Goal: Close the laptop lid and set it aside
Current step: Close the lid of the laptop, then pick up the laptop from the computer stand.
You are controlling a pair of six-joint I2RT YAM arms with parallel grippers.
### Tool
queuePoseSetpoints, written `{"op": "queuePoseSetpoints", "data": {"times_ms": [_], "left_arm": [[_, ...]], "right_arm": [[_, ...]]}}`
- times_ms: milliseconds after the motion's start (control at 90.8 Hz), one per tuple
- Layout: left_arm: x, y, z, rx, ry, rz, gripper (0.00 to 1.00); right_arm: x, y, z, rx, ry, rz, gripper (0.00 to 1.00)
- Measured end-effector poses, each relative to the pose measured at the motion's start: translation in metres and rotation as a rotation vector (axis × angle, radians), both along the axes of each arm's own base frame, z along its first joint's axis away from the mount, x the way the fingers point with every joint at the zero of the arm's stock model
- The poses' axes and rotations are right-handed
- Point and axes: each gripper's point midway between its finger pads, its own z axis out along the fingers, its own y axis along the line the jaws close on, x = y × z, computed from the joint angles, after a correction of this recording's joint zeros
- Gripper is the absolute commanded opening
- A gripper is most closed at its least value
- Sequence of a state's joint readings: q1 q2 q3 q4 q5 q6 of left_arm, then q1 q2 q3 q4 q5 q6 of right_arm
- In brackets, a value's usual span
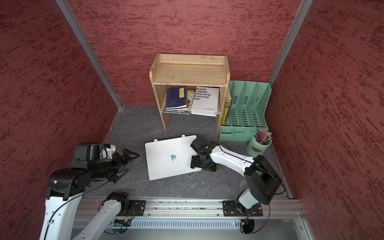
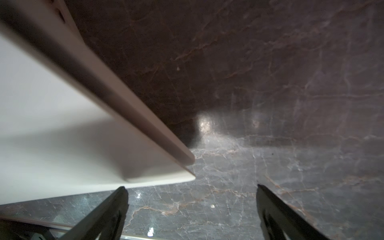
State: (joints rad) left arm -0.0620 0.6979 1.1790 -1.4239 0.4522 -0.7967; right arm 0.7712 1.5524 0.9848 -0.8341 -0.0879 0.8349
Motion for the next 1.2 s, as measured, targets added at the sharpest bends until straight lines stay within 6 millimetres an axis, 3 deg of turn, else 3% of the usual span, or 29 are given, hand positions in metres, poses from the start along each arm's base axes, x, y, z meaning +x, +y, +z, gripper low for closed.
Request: {"op": "queuePoseSetpoints", "data": {"times_ms": [342,727,848,1069,1201], "left_arm": [[0.004,-0.002,-0.001,-0.009,-0.008,-0.006,1.0],[0.007,-0.003,-0.026,-0.015,0.01,-0.01,1.0],[0.015,-0.006,-0.045,-0.037,-0.048,-0.006,1.0],[0.037,-0.008,-0.091,-0.084,-0.247,0.023,1.0],[0.052,-0.005,-0.116,-0.084,-0.342,0.046,1.0]], "right_arm": [[0.003,0.004,-0.011,-0.029,0.025,0.01,0.98],[0.006,0.004,-0.007,-0.028,0.006,0.017,0.98],[0.009,0.002,0.019,0.024,-0.085,0.038,0.98],[0.018,0.009,0.104,0.238,-0.401,0.153,0.98],[0.022,0.014,0.112,0.299,-0.51,0.249,0.98]]}}
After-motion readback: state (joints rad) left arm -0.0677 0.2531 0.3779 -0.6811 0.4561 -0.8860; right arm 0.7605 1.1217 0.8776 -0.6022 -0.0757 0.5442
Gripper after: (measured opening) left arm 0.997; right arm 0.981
